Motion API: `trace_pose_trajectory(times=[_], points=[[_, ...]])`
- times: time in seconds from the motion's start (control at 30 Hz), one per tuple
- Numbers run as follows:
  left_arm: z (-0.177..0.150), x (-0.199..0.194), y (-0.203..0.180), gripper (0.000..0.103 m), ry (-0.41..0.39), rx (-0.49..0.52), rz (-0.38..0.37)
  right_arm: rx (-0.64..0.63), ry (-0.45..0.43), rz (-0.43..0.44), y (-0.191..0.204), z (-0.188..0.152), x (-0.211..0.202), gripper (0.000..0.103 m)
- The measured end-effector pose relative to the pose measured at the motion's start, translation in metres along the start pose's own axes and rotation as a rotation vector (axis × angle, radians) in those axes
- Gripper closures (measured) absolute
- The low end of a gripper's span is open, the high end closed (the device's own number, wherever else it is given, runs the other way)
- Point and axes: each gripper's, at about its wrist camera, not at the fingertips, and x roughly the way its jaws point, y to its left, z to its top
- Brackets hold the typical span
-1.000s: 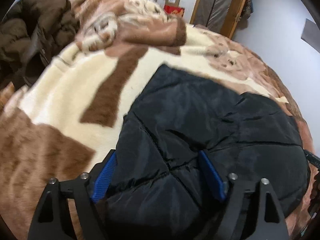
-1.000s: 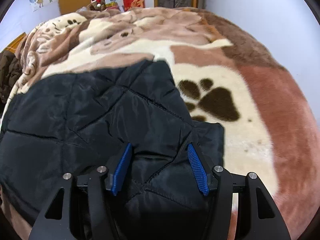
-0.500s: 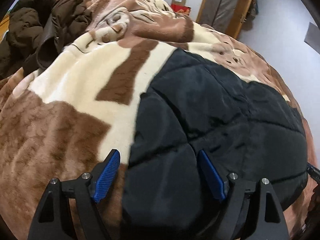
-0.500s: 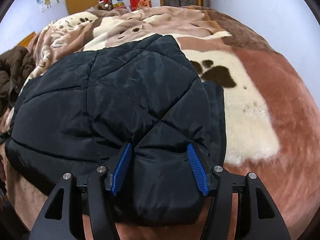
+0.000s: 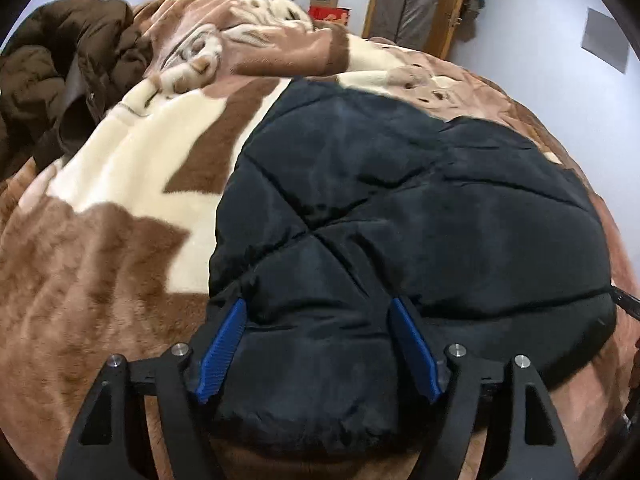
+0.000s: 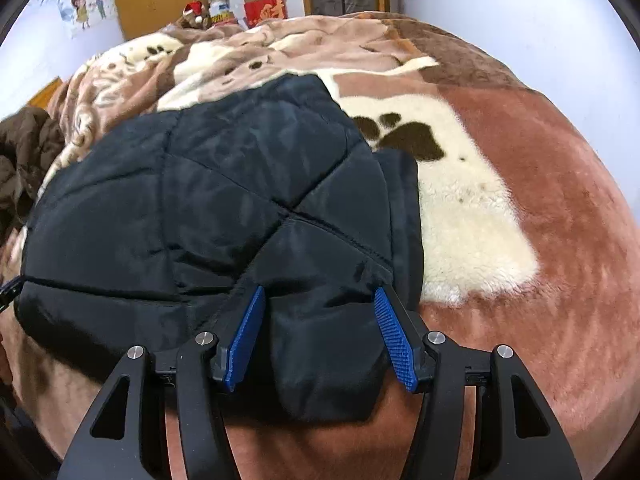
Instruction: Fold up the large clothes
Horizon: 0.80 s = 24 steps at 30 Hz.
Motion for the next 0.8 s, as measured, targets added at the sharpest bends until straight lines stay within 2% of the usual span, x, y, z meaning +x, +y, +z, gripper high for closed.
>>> trace_pose_trajectory(times=[0.1, 0.17, 0.23, 0.3, 0.37, 0.43, 0.53, 0.63, 0.8], points=[[0.010, 0.002, 0.003, 0.027, 0.019, -0.033, 0.001, -0.001, 0.012, -0.014, 0.002, 0.005, 0.003, 0.045], [0.017, -0.010, 0.000, 0.028, 0.023, -0.037, -0.002, 0.014, -0.004, -0.017, 0.003, 0.009, -0.009, 0.045], [0.029, -0.021, 0.001, 0.028, -0.015, -0.048, -0.063, 0.016, -0.056, 0.007, 0.004, 0.016, -0.024, 0.045], [0.047, -0.024, -0.006, 0.028, -0.064, -0.001, -0.040, 0.015, -0.080, 0.018, 0.006, 0.027, -0.027, 0.045], [0.064, -0.011, -0.013, 0.028, -0.072, 0.025, -0.005, 0.015, -0.085, 0.012, 0.007, 0.044, -0.016, 0.045], [0.078, 0.017, -0.014, 0.028, -0.023, 0.006, 0.002, 0.020, -0.080, 0.004, 0.007, 0.058, -0.001, 0.045], [0.084, 0.044, -0.018, 0.025, 0.004, 0.018, 0.022, 0.000, -0.045, -0.038, 0.005, 0.068, 0.029, 0.046], [0.083, 0.051, -0.024, 0.024, -0.004, 0.039, 0.037, -0.011, -0.014, -0.040, -0.001, 0.065, 0.054, 0.045], [0.078, 0.054, -0.027, 0.022, -0.006, 0.044, 0.041, -0.013, -0.020, -0.045, -0.002, 0.062, 0.059, 0.045]])
